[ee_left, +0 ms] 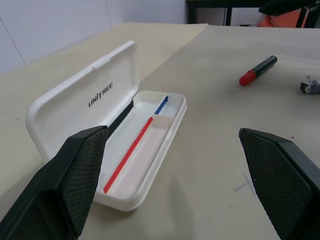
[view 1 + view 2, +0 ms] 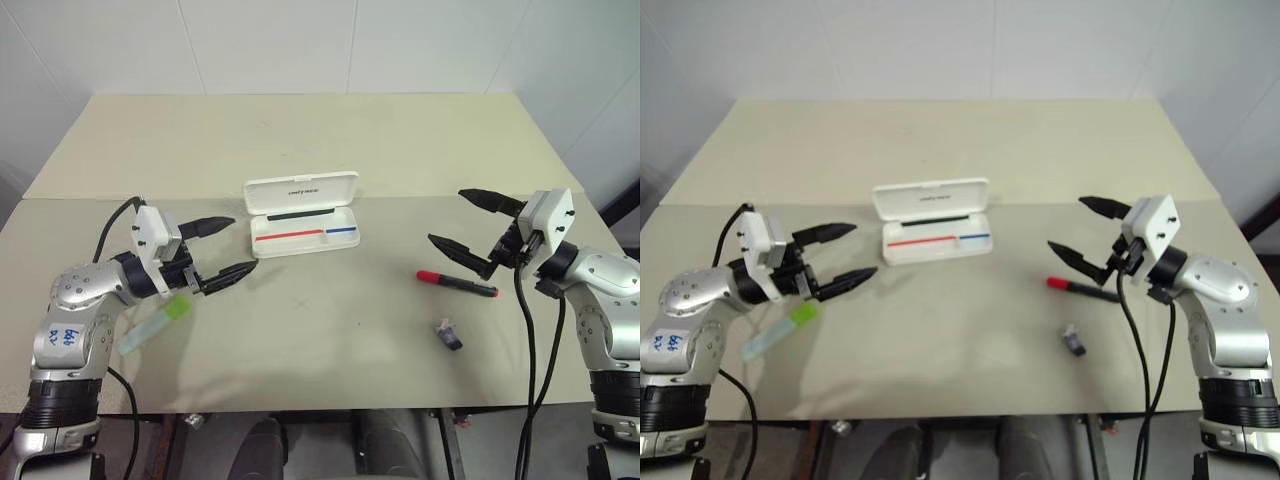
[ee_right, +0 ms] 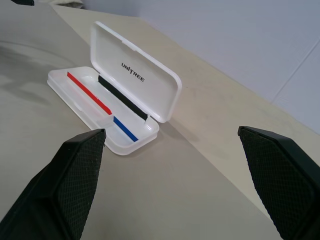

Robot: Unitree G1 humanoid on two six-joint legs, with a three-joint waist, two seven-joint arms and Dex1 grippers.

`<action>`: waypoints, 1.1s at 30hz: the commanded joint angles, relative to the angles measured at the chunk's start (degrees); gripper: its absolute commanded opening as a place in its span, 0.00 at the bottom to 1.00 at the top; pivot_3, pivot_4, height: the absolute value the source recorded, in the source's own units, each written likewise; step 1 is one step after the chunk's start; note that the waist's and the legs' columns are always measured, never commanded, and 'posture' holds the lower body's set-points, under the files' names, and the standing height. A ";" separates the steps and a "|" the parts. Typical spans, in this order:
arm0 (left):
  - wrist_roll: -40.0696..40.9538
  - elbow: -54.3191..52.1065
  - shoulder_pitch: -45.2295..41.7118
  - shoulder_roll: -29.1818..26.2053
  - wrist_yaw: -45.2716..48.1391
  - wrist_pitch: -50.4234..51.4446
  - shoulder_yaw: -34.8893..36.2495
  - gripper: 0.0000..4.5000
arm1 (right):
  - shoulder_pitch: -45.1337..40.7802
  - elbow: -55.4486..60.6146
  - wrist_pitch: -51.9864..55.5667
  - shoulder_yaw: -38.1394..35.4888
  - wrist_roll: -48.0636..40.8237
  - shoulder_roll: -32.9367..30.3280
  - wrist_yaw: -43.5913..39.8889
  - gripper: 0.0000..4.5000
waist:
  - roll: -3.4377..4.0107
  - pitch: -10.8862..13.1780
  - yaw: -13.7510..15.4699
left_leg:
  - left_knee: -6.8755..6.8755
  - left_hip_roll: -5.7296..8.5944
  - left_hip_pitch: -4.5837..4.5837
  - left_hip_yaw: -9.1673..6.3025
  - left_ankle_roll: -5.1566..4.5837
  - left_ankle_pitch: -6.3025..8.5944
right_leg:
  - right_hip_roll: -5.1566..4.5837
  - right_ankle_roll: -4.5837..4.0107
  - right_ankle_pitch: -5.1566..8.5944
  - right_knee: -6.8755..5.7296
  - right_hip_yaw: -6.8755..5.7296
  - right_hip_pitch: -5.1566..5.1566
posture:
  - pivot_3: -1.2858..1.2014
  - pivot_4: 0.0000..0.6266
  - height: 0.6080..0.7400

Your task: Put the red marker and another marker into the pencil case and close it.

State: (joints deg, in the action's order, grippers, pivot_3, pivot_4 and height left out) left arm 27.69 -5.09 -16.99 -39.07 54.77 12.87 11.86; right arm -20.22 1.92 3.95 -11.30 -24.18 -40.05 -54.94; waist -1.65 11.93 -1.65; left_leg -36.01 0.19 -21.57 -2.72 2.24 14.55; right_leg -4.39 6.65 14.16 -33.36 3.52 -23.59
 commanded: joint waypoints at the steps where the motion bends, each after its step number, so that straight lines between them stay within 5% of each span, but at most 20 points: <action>1: 1.16 -3.51 0.10 -1.52 -0.36 0.78 1.85 1.00 | -1.79 0.12 -0.43 0.50 -0.98 0.58 -1.05 1.00 | 0.00 0.00 -0.03 | -0.01 0.00 0.00 0.00 0.00 0.00 | 0.00 0.00 0.00 0.00 0.00 0.00 | 0.52 0.24 1.00; 15: -0.28 5.41 -4.31 -7.00 8.85 -2.44 1.46 1.00 | -3.82 3.75 2.95 3.59 -3.22 1.77 -4.23 1.00 | -0.01 0.02 -0.12 | 0.03 -0.02 0.01 0.01 -0.01 0.02 | 0.01 -0.06 0.03 0.00 -0.01 -0.02 | 0.52 0.24 1.00; 23: -2.81 11.41 -9.44 -9.21 14.26 -4.17 -1.78 0.44 | -7.87 7.25 4.63 6.72 -5.25 4.96 -5.57 1.00 | 0.00 0.04 0.04 | 0.11 -0.04 0.00 0.01 -0.01 0.06 | 0.00 -0.09 0.04 0.00 -0.05 -0.07 | 0.52 0.24 1.00; 33: -13.86 27.09 -23.18 -7.59 21.66 -13.70 -13.84 0.44 | -7.57 8.67 3.96 8.03 -5.12 7.71 -5.09 1.00 | -0.04 0.08 -0.03 | 0.10 -0.03 -0.06 0.00 0.01 0.22 | 0.02 0.22 -0.12 -0.13 -0.11 -0.17 | 0.52 0.24 1.00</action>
State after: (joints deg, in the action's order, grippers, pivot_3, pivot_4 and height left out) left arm 15.16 20.02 -37.99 -46.79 75.07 1.22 -1.44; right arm -27.73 7.77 8.74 -2.71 -28.43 -32.73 -60.47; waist -1.70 12.01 -1.68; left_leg -35.90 0.15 -21.63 -2.73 2.25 14.77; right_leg -4.33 6.91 14.02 -33.51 3.41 -23.77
